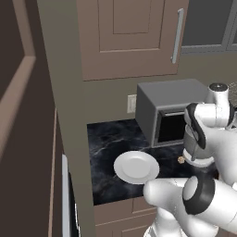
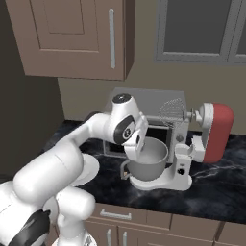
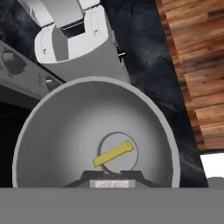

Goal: Add butter and sugar cubes to the stand mixer bowl and then turn on the stand mixer to begin making frosting.

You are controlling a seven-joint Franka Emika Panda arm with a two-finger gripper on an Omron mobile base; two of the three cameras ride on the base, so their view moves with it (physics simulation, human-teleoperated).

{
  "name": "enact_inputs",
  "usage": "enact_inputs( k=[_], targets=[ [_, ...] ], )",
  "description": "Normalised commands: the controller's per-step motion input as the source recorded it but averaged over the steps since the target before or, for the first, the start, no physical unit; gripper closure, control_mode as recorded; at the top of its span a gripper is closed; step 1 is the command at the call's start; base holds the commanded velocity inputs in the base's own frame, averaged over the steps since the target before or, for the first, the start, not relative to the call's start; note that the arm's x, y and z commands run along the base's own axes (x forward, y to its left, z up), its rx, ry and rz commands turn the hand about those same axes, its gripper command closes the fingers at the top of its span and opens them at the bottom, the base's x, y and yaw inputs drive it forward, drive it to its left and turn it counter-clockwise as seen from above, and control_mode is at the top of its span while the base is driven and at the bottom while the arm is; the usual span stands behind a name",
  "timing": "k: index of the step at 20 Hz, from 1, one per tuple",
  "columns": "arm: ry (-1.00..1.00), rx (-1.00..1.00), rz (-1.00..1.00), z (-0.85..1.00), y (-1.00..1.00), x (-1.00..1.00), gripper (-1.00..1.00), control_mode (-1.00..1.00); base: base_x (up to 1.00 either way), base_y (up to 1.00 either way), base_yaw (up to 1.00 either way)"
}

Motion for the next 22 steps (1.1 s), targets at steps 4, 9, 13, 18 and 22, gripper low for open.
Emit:
enact_inputs(
  k=[4,9,13,18,22],
  targets=[
    [0.04,0.12,0.00,-0.31,-0.08,0.03,1.00,-1.00,0.00,0.00,0.00],
    [0.04,0.08,0.00,-0.30,-0.02,0.07,1.00,-1.00,0.00,0.00,0.00],
    [0.07,0.05,0.00,-0.25,0.00,0.13,1.00,-1.00,0.00,0.00,0.00],
    [0.07,0.03,0.00,-0.26,0.00,0.13,1.00,-1.00,0.00,0.00,0.00],
    [0.06,0.00,0.00,-0.34,0.01,0.17,-1.00,-1.00,0.00,0.00,0.00]
  ],
)
